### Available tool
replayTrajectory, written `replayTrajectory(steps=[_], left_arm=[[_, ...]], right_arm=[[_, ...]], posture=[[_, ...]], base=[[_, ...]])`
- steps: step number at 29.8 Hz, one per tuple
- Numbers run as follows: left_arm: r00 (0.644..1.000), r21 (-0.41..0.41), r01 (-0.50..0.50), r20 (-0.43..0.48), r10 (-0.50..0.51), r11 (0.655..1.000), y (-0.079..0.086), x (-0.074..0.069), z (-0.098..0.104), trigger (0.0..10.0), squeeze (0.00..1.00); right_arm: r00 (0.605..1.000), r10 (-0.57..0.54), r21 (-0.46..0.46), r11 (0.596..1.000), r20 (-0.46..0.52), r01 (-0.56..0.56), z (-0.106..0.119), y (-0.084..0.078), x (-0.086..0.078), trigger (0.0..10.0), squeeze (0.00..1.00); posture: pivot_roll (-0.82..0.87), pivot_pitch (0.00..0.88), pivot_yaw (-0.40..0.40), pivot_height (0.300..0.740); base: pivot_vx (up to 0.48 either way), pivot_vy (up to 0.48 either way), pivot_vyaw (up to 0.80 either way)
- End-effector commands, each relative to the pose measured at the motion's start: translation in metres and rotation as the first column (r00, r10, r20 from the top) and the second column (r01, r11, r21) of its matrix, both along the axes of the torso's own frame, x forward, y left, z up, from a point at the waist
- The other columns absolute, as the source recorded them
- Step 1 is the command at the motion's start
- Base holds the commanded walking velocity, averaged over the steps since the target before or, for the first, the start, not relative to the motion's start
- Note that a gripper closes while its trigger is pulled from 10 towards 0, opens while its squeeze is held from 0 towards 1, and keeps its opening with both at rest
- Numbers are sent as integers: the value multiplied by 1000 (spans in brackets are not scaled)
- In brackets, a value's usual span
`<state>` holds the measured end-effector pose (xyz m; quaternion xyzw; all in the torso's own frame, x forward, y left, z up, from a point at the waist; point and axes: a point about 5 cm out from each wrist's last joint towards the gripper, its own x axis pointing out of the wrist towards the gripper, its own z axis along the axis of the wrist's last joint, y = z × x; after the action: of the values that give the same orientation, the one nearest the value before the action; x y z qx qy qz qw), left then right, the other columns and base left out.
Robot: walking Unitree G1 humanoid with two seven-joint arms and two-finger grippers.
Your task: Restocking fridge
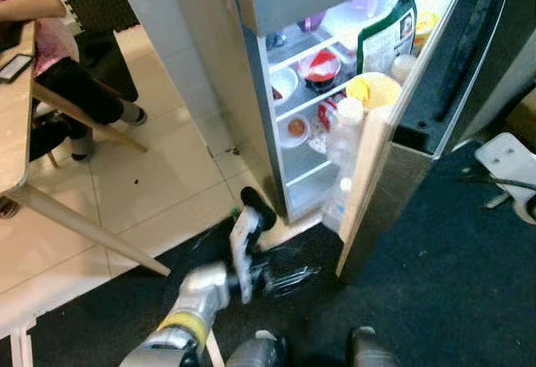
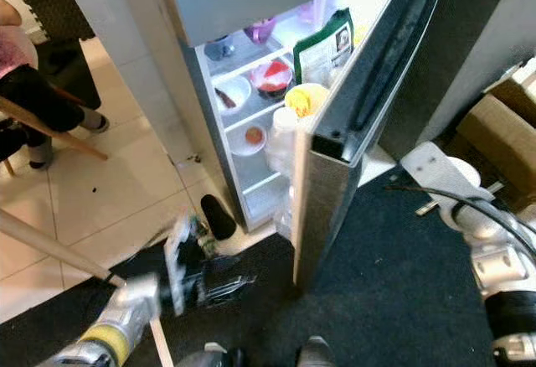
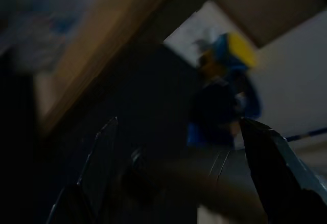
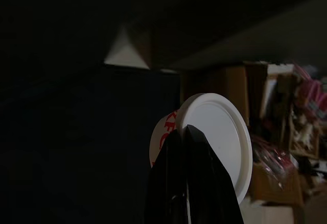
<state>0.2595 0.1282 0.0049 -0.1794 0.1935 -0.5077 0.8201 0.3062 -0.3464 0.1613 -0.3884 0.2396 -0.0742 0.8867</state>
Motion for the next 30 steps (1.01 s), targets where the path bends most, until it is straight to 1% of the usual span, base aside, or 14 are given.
replayTrajectory(steps=[1, 3, 4, 6, 7, 9, 11, 14, 17, 20, 22, 25, 27, 30], left_arm=[[1000, 34, -27, 8, 27, 999, 8, -1, -2, 10000, 0], [961, 187, -234, -103, 256, 954, 46, -28, -31, 10000, 0], [961, 187, -234, -103, 256, 954, 46, -28, -31, 10000, 0], [887, 332, -362, -166, 431, 871, 76, -55, -51, 10000, 0], [887, 332, -362, -166, 431, 871, 76, -55, -51, 10000, 0], [843, 402, -403, -186, 505, 822, 88, -69, -59, 10000, 0], [818, 437, -424, -190, 542, 793, 95, -75, -63, 10000, 0], [803, 458, -437, -190, 565, 774, 98, -79, -65, 10000, 0], [720, 533, -509, -167, 674, 676, 109, -85, -70, 10000, 0], [702, 544, -522, -162, 693, 657, 110, -86, -71, 10000, 0], [677, 568, -533, -159, 719, 627, 111, -90, -74, 10000, 0], [666, 574, -538, -159, 729, 617, 112, -91, -75, 10000, 0], [641, 588, -553, -153, 753, 590, 114, -95, -76, 10000, 0], [632, 590, -560, -150, 760, 582, 115, -96, -76, 10000, 0]], right_arm=[[1000, -14, 20, 1000, -14, 14, -7, 0, -2, 10000, 0], [997, -74, 25, 997, -6, 74, -9, -10, -6, 10000, 0], [997, -74, 25, 997, -6, 74, -9, -10, -6, 10000, 0], [988, -156, 34, 987, -2, 156, -11, -23, -12, 10000, 0], [988, -156, 34, 987, -2, 156, -11, -23, -12, 10000, 0], [976, -217, 31, 976, -5, 217, -13, -34, -17, 10000, 0], [968, -251, 28, 968, -11, 251, -14, -41, -21, 10000, 0], [963, -270, 26, 962, -16, 271, -16, -45, -24, 10000, 0], [933, -356, 52, 932, -53, 358, -50, -58, -44, 10000, 0], [927, -369, 58, 926, -64, 373, -59, -59, -50, 10000, 0], [898, -422, 83, 897, -129, 433, -94, -55, -71, 10000, 0], [879, -449, 94, 880, -158, 466, -109, -53, -82, 10000, 0], [813, -546, 103, 813, -203, 573, -135, -54, -111, 10000, 0], [783, -584, 105, 783, -214, 613, -142, -54, -122, 10000, 0]], posture=[[-231, 154, 110, 740], [-217, 145, 110, 740], [-217, 145, 110, 740], [-204, 139, 107, 740], [-204, 139, 107, 740], [-203, 135, 105, 740], [-202, 135, 103, 740], [-202, 133, 101, 740], [-195, 115, 83, 740], [-195, 115, 83, 740], [-189, 106, 74, 740], [-186, 105, 73, 740], [-174, 103, 69, 740], [-172, 103, 69, 740]], base=[[0, 0, 0], [0, 0, 0], [0, 0, 0], [0, 0, 0], [0, 0, 0], [0, 0, 0], [0, 0, 0], [0, 0, 0], [0, 0, 0], [0, 0, 0], [0, 0, 0], [0, 0, 0], [0, 0, 0], [0, 0, 0]])
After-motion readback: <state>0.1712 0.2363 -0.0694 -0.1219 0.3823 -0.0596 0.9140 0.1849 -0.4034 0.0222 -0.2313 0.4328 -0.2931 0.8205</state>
